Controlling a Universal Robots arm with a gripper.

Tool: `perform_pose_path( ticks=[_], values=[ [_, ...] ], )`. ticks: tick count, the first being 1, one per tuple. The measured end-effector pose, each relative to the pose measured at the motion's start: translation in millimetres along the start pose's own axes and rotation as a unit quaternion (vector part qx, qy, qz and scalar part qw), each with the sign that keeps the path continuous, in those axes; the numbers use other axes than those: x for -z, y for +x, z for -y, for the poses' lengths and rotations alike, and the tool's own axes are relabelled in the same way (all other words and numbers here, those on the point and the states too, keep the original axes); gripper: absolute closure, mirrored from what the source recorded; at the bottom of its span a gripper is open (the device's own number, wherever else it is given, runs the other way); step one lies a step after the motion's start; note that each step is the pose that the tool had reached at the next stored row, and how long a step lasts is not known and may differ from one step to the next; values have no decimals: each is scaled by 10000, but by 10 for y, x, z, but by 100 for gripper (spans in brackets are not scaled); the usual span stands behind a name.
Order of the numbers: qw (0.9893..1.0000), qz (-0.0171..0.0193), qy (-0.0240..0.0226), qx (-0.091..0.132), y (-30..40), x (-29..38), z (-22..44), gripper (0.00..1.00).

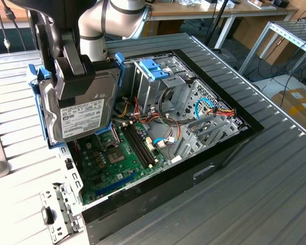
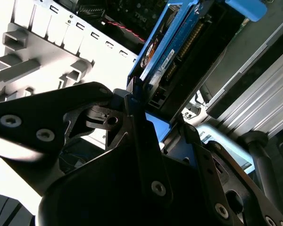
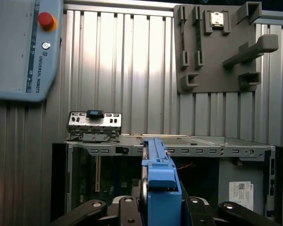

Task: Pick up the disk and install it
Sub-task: 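Pick up the disk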

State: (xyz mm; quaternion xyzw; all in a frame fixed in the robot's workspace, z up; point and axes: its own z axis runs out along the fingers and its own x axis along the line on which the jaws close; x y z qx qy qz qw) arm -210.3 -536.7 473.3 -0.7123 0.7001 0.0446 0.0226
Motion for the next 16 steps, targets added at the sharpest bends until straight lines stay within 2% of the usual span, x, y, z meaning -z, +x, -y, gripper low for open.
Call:
perform_pose_path(
  ticks=[16],
  values=[
    [10000, 0, 0, 0, 53, -2, 99, 63]
  ],
)
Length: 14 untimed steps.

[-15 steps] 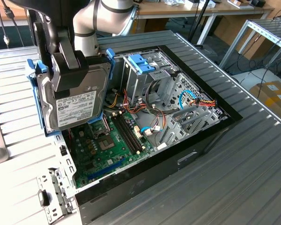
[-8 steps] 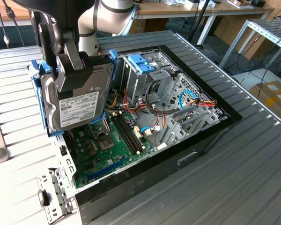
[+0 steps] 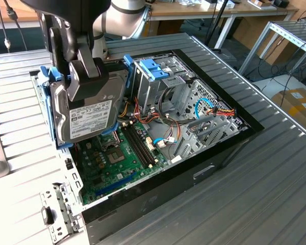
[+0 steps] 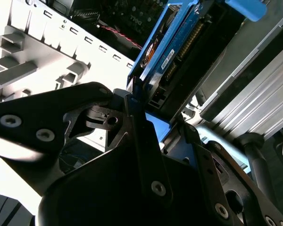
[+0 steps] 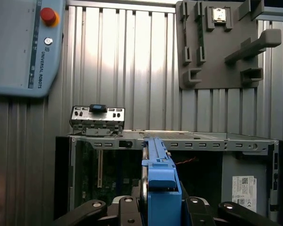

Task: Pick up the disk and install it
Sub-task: 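Pick up the disk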

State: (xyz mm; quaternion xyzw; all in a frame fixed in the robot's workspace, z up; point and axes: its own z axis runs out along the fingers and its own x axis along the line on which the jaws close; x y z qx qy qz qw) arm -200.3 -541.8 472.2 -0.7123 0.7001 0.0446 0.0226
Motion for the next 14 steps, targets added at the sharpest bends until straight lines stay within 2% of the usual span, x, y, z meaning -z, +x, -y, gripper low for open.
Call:
perform_pose_path(
  ticks=[14],
  values=[
    [10000, 0, 0, 0, 50, -3, 82, 63]
  ],
)
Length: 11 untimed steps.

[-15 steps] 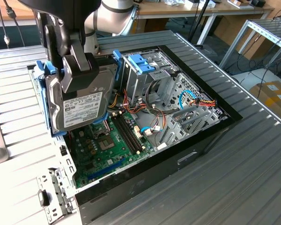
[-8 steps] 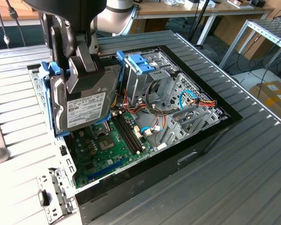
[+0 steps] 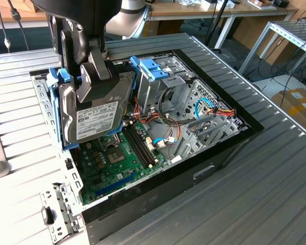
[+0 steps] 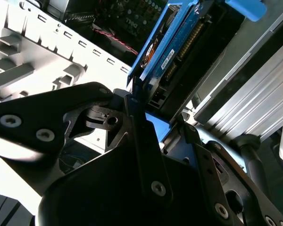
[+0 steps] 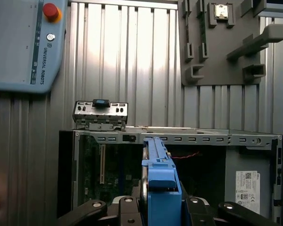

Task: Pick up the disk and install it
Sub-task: 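Pick up the disk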

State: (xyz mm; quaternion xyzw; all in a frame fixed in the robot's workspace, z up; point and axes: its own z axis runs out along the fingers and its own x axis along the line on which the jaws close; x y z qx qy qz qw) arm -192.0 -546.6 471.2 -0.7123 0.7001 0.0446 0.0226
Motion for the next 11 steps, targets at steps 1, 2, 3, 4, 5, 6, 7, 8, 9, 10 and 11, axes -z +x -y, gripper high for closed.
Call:
perform_pose_path(
  ticks=[1, 2, 3, 4, 5, 6, 7, 8, 9, 10, 11],
  values=[
    [10000, 0, 0, 0, 4, 0, 6, 63],
    [10000, 0, 0, 0, 7, 0, 10, 63],
    [10000, 0, 0, 0, 10, -1, 14, 63],
    [10000, 0, 0, 0, 12, -1, 17, 63],
    [10000, 0, 0, 0, 15, -1, 21, 63],
    [10000, 0, 0, 0, 18, -2, 26, 63],
    [10000, 0, 0, 0, 21, -2, 30, 63],
    [10000, 0, 0, 0, 23, -2, 34, 63],
    [10000, 0, 0, 0, 26, -2, 38, 63],
    [10000, 0, 0, 0, 29, -3, 42, 63],
    [10000, 0, 0, 0, 32, -3, 46, 63]
  ],
)
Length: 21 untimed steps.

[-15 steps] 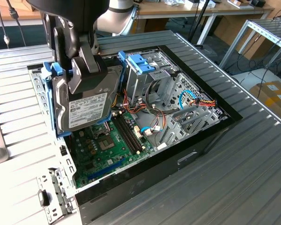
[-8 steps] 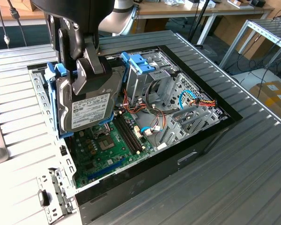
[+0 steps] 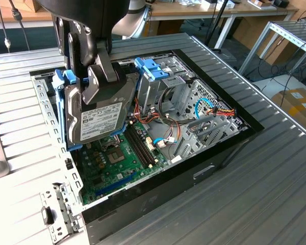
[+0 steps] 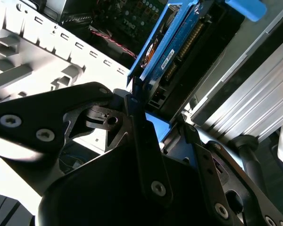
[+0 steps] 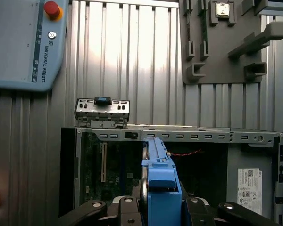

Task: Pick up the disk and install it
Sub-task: 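Pick up the disk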

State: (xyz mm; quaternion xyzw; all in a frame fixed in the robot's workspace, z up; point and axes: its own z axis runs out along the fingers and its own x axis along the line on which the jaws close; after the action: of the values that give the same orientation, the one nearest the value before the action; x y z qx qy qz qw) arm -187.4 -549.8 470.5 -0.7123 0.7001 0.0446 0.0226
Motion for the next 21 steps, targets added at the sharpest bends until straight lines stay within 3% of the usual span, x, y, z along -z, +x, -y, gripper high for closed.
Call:
perform_pose_path(
  ticks=[21],
  values=[
    [10000, 0, 0, 0, 90, -4, 92, 63]
  ],
)
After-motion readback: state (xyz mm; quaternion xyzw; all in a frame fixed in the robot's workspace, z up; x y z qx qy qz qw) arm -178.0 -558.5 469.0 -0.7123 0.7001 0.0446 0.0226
